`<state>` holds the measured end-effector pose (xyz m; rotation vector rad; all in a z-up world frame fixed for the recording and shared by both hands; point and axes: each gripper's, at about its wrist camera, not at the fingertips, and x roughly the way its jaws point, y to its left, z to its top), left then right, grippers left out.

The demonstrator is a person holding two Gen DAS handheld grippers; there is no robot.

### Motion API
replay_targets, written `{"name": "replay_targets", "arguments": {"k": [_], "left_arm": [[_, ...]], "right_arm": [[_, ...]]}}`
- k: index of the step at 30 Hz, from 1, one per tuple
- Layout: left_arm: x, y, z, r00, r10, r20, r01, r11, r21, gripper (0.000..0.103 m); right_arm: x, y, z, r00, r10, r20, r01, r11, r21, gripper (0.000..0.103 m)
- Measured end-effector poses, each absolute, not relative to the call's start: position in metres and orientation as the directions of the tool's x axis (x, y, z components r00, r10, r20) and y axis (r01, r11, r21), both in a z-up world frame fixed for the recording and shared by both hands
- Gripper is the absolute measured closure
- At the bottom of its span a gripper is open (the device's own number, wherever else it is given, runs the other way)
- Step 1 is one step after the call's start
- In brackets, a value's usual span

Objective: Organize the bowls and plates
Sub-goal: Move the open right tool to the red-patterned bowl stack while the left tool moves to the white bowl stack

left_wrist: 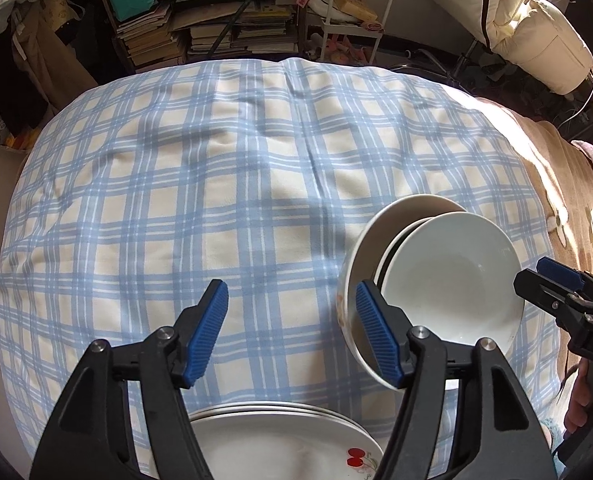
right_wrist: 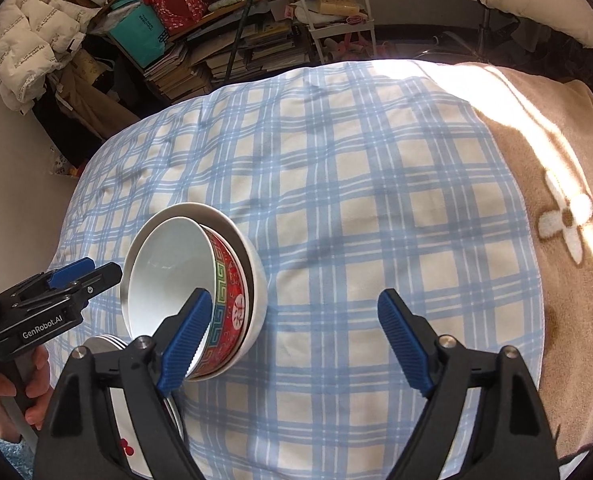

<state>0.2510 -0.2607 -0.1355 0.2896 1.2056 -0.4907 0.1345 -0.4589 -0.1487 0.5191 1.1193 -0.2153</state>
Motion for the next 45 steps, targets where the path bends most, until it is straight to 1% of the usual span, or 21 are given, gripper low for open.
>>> {"name": "replay_targets", "arguments": {"k": [4,9,15,19,25,34,45], "left_arm": [[0.252,-0.26,-0.136,0.262,-0.207,-0.943,0.509,0.859,-0.047,0.03],[0.256,-0.259,-0.139,0.27,-0.184,-0.945,0.515,0.857,-0.019,0.029],[0.258,-0.253,-0.138,0.26,-0.2,-0.945,0.494,0.868,-0.048,0.029],[0.258,-0.254,-0.139,0.26,-0.191,-0.946,0.497,0.867,-0.039,0.029],[0.259,-0.255,-0.141,0.239,-0.195,-0.951,0.494,0.868,-0.054,0.029],[0.257,-0.259,-0.147,0.233,-0.168,-0.958,0.516,0.856,-0.025,0.029],[0.26,-0.259,-0.15,0.199,-0.167,-0.966,0.509,0.86,-0.044,0.029]], "right_arm": [[0.137,-0.46,-0.151,0.43,0.097,-0.897,0.421,0.858,0.294,0.013],[0.135,-0.463,-0.15,0.441,0.102,-0.891,0.42,0.855,0.306,0.013],[0.131,-0.466,-0.147,0.461,0.108,-0.881,0.431,0.84,0.329,0.013],[0.126,-0.474,-0.14,0.484,0.102,-0.869,0.444,0.827,0.345,0.013],[0.127,-0.481,-0.148,0.434,0.063,-0.899,0.486,0.823,0.292,0.013],[0.133,-0.469,-0.174,0.373,0.088,-0.924,0.495,0.823,0.278,0.013],[0.141,-0.464,-0.171,0.335,0.041,-0.941,0.493,0.843,0.212,0.013]]}}
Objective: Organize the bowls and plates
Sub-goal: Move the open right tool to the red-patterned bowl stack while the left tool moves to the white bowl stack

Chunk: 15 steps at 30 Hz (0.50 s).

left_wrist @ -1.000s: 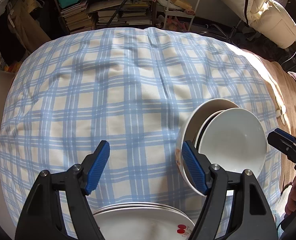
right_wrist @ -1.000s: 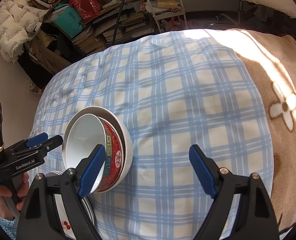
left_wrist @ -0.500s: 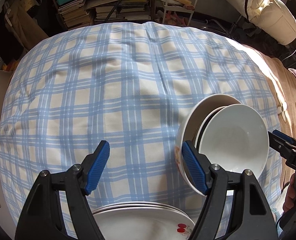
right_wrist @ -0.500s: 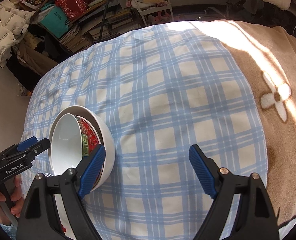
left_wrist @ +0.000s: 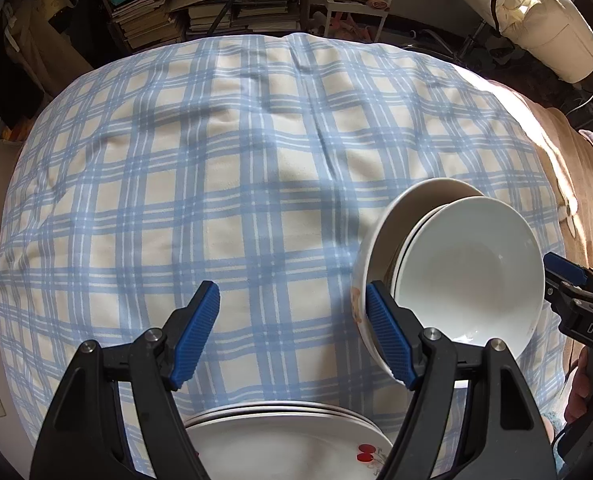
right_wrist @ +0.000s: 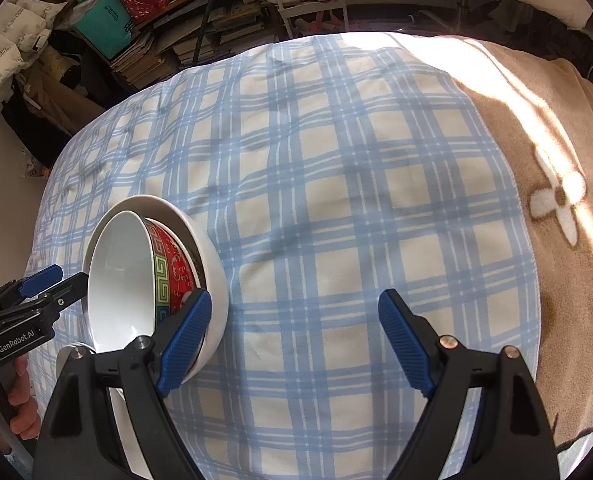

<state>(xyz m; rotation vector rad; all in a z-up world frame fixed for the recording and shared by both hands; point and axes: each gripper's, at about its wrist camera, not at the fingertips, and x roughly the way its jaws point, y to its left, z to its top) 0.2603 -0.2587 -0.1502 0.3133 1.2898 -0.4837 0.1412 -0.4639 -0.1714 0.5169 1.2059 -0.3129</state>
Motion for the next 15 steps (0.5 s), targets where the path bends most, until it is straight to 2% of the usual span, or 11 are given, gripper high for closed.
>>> {"name": "replay_targets", "arguments": {"k": [5,10,15], "left_arm": [[0.26,-0.2595,-0.1499,0.206,-0.134,-0.969,0.511,0.86,-0.01,0.029],[0.2647,-0.2544,-0.1547,0.173,-0.16,-0.972,0.479,0.876,-0.059,0.029],[0.2623,-0.2577,-0.1569,0.191,-0.155,-0.969,0.507,0.861,-0.037,0.029]], "right_arm": [[0.1481,-0.458,-0.1776,0.294,0.052,-0.954,0.482,0.854,0.195,0.013],[0.1438,-0.4553,-0.1785,0.314,0.042,-0.949,0.497,0.844,0.202,0.013],[0.1426,-0.4543,-0.1756,0.31,0.046,-0.95,0.484,0.852,0.199,0.014]]}}
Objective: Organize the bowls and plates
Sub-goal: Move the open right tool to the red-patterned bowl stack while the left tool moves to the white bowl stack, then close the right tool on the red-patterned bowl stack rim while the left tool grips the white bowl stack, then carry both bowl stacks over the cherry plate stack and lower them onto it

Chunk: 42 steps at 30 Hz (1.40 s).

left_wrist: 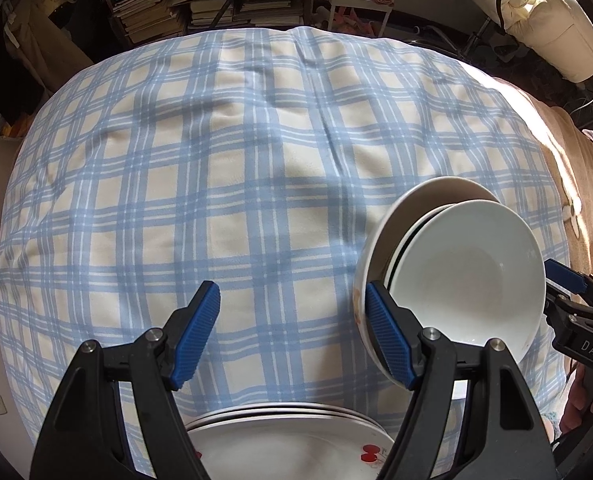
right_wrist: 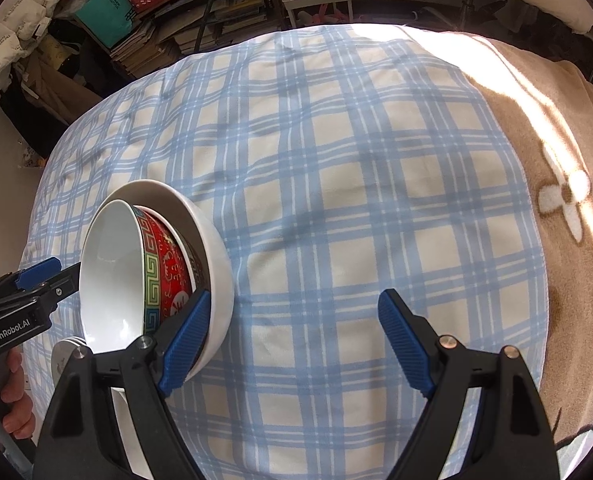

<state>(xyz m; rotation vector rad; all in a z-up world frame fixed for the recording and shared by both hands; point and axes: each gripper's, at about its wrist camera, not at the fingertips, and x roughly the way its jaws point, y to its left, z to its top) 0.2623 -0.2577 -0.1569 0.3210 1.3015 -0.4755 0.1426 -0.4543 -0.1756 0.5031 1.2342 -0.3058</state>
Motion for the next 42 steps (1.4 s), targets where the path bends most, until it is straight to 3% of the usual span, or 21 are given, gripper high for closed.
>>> {"name": "replay_targets", "arguments": {"k": [4,7,8,10,11,12,13,14,16,17,24,38,42], "left_arm": [[0.265,-0.256,-0.162,0.18,-0.168,-0.969,0.485,0.873,-0.061,0.029],[0.265,-0.255,-0.164,0.179,-0.173,-0.969,0.478,0.876,-0.068,0.032],[0.264,-0.256,-0.164,0.171,-0.187,-0.967,0.481,0.873,-0.084,0.04],[0.261,-0.258,-0.164,0.147,-0.223,-0.964,0.487,0.864,-0.126,0.055],[0.26,-0.26,-0.163,0.131,-0.244,-0.961,0.495,0.856,-0.15,0.069],[0.258,-0.263,-0.162,0.119,-0.257,-0.959,0.501,0.849,-0.165,0.082],[0.256,-0.267,-0.161,0.109,-0.267,-0.958,0.506,0.844,-0.177,0.088],[0.255,-0.271,-0.161,0.099,-0.276,-0.956,0.507,0.841,-0.189,0.1],[0.253,-0.276,-0.16,0.11,-0.254,-0.961,0.501,0.849,-0.167,0.1],[0.253,-0.277,-0.16,0.113,-0.251,-0.961,0.501,0.85,-0.163,0.1],[0.259,-0.27,-0.165,0.077,-0.28,-0.957,0.482,0.851,-0.21,0.1],[0.253,-0.282,-0.167,0.129,-0.202,-0.971,0.487,0.866,-0.116,0.101],[0.252,-0.285,-0.168,0.156,-0.182,-0.971,0.473,0.877,-0.088,0.1]], "right_arm": [[0.147,-0.451,-0.174,0.301,0.03,-0.953,0.475,0.862,0.177,0.014],[0.15,-0.453,-0.178,0.29,0.051,-0.956,0.488,0.851,0.194,0.021],[0.15,-0.453,-0.179,0.292,0.069,-0.954,0.494,0.844,0.212,0.024],[0.151,-0.451,-0.181,0.304,0.115,-0.946,0.501,0.825,0.262,0.045],[0.152,-0.449,-0.181,0.309,0.131,-0.942,0.503,0.818,0.279,0.052],[0.154,-0.446,-0.181,0.315,0.148,-0.937,0.496,0.816,0.296,0.065],[0.155,-0.443,-0.18,0.319,0.159,-0.934,0.487,0.818,0.305,0.074],[0.157,-0.44,-0.179,0.32,0.164,-0.933,0.481,0.821,0.309,0.077],[0.159,-0.435,-0.178,0.32,0.174,-0.931,0.476,0.82,0.317,0.091],[0.16,-0.434,-0.178,0.321,0.18,-0.93,0.48,0.815,0.324,0.093],[0.164,-0.432,-0.18,0.315,0.178,-0.932,0.503,0.802,0.323,0.093],[0.168,-0.437,-0.185,0.299,0.204,-0.932,0.564,0.75,0.345,0.093],[0.174,-0.43,-0.182,0.269,0.15,-0.951,0.559,0.78,0.282,0.094]]}}
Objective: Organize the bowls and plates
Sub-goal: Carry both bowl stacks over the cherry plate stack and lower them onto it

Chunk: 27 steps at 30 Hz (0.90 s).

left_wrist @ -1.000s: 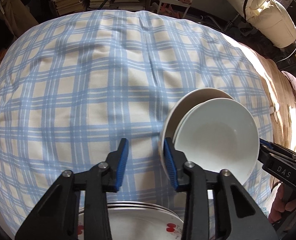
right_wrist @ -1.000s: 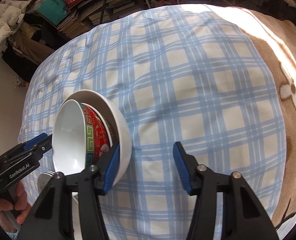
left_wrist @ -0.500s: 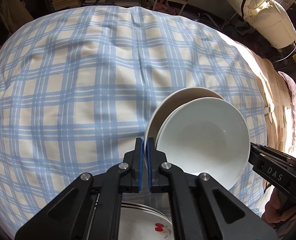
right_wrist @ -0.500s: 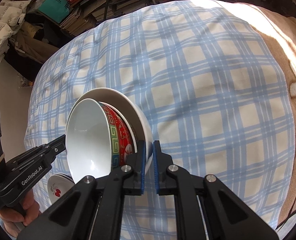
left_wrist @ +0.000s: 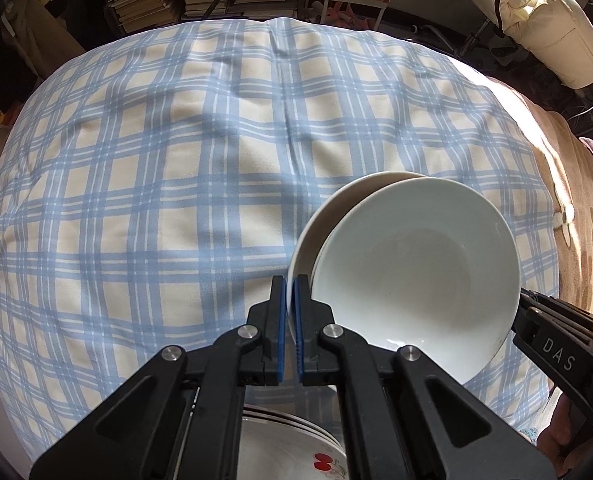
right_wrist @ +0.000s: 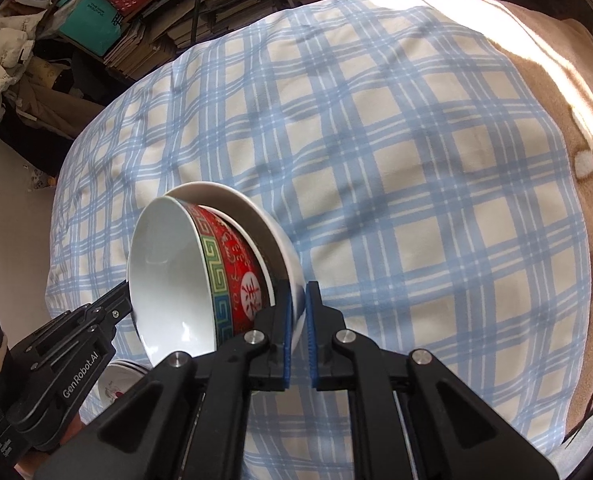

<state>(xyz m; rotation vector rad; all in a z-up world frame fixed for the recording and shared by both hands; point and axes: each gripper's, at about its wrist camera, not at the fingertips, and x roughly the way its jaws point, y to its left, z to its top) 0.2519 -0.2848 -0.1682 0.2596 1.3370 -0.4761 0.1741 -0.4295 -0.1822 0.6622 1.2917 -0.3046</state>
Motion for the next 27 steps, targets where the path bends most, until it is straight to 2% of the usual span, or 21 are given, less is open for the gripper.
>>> {"name": "replay_targets", "arguments": {"k": [12,17,27], "left_arm": [[0.262,-0.27,-0.17,0.118,-0.261,-0.958,0.426,0.885,-0.188,0.1],[0.246,-0.277,-0.156,0.176,-0.25,-0.952,0.495,0.858,-0.134,0.101],[0.254,-0.266,-0.15,0.131,-0.294,-0.947,0.451,0.868,-0.207,0.1]], "right_arm": [[0.171,-0.43,-0.182,0.289,0.146,-0.946,0.563,0.773,0.291,0.094],[0.165,-0.428,-0.179,0.302,0.109,-0.947,0.574,0.773,0.272,0.094],[0.158,-0.435,-0.162,0.367,0.117,-0.923,0.559,0.765,0.319,0.095]]}}
